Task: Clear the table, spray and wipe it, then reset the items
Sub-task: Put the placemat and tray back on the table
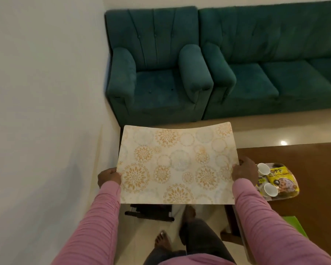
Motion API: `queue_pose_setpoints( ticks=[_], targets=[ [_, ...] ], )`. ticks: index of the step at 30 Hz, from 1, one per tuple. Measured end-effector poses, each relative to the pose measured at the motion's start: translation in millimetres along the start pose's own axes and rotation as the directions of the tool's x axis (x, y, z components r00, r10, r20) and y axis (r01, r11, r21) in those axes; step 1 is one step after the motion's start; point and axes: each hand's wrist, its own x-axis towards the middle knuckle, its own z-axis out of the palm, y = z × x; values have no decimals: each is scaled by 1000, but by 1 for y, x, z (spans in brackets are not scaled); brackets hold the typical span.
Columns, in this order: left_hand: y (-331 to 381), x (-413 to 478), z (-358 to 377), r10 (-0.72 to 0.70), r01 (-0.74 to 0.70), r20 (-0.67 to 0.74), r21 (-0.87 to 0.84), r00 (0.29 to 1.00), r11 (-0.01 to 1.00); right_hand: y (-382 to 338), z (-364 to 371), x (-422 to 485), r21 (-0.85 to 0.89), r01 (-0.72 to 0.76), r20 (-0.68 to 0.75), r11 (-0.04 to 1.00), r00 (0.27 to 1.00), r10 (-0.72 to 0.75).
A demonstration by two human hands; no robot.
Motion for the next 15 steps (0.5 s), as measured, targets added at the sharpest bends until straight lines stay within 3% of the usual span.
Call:
queue_pose_setpoints(
  ticks=[4, 15],
  targets=[
    [-3, -31, -2, 26, -26, 5, -25, 1000, 999, 22, -28, -9, -12, 37, -43, 999, 998, -37],
    [-45, -140, 35, 16, -16, -14, 5, 1000, 1000, 97, -105, 22, -15, 95, 4, 995, 995, -95]
  ],
)
